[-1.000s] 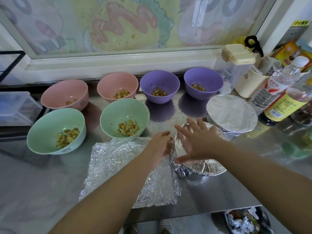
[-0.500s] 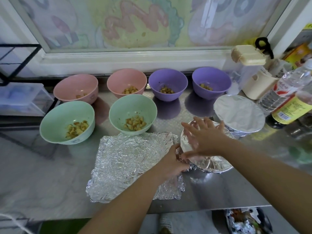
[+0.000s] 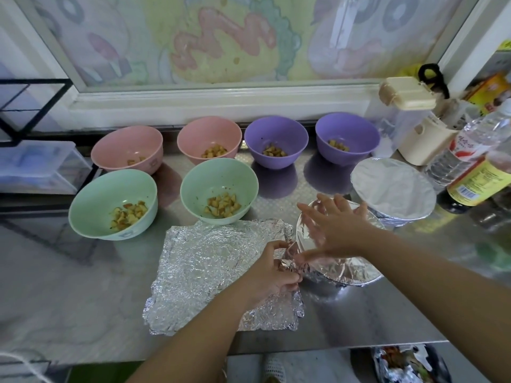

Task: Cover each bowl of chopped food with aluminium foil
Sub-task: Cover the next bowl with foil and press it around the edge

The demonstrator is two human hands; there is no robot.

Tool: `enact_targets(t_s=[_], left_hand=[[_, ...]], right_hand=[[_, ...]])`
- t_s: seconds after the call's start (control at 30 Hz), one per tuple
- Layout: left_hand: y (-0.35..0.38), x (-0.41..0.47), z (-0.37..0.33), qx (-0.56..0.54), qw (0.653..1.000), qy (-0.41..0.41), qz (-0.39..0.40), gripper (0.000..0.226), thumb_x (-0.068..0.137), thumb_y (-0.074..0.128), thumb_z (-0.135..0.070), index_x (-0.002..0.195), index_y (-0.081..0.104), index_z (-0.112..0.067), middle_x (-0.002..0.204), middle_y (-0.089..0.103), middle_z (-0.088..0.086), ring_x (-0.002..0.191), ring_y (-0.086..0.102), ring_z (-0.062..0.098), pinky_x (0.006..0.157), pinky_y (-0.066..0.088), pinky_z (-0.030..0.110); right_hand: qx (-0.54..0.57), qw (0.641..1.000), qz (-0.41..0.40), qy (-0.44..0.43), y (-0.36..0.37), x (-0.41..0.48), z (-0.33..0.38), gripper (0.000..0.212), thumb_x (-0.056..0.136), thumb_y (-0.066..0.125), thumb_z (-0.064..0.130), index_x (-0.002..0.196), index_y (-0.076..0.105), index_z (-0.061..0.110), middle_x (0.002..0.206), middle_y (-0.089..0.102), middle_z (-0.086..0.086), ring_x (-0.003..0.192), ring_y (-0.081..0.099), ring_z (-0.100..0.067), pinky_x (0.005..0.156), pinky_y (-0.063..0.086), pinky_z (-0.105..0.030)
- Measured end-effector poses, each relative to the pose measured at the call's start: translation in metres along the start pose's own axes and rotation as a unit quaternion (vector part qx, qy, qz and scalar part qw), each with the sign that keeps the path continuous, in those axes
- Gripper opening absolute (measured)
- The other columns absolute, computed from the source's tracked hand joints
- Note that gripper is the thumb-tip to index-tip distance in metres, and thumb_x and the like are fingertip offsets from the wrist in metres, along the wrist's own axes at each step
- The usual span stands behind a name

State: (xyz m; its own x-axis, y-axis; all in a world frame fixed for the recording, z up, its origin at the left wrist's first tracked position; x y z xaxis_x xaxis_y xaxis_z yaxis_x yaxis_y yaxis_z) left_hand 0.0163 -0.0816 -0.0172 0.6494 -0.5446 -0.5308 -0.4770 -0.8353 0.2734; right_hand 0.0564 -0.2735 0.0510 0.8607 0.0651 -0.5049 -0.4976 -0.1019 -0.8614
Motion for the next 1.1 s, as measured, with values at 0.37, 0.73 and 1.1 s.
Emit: enact_targets(t_s=[0.37, 0.73, 1.1], left_hand=[[0.004, 0.009, -0.007, 0.331, 0.932, 0.109, -0.103, 0.022, 0.091, 0.069, -0.035, 0.109, 0.062, -0.027, 0.098, 0.068, -0.01, 0.084, 0.066, 0.005, 0.071, 0.051, 0.021], [-0.003, 0.036, -0.048, 0.438, 0.889, 0.089, -0.095, 0.002, 0.084, 0.068, -0.01, 0.085, 0.069, -0.011, 0.08, 0.07, 0.003, 0.069, 0.061, 0.015, 0.064, 0.048, 0.026], [0.0, 0.039, -0.049, 0.414, 0.898, 0.077, -0.128, 0.016, 0.084, 0.059, 0.002, 0.087, 0.067, -0.012, 0.083, 0.068, 0.004, 0.073, 0.06, 0.017, 0.064, 0.047, 0.026]], right_hand=[[-0.002, 1.0, -0.001, -0.004, 0.002, 0.002, -0.002, 0.134, 0.044, 0.032, 0.109, 0.151, -0.022, 0.051, 0.169, -0.016, -0.004, 0.154, -0.01, -0.043, 0.111, 0.006, -0.079], [0.022, 1.0, 0.003, -0.002, 0.004, 0.0, -0.002, 0.141, 0.031, 0.022, 0.109, 0.151, -0.022, 0.051, 0.169, -0.017, -0.004, 0.153, -0.014, -0.042, 0.113, 0.006, -0.078], [0.034, 0.999, -0.01, -0.003, 0.004, -0.004, 0.0, 0.132, 0.05, 0.045, 0.104, 0.153, -0.018, 0.05, 0.169, -0.017, -0.003, 0.153, -0.014, -0.042, 0.113, 0.004, -0.079]])
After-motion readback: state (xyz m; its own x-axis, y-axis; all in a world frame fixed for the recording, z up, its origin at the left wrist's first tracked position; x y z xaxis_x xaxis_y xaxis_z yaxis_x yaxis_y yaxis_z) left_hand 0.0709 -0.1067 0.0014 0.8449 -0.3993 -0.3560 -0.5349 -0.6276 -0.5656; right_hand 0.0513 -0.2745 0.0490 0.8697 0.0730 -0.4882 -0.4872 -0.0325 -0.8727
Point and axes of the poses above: each hand's wrist, its own x-axis towards the middle knuckle, its own y-axis out of the palm, z = x × y, the point moved 2 cm from there along x, towards the middle knuckle
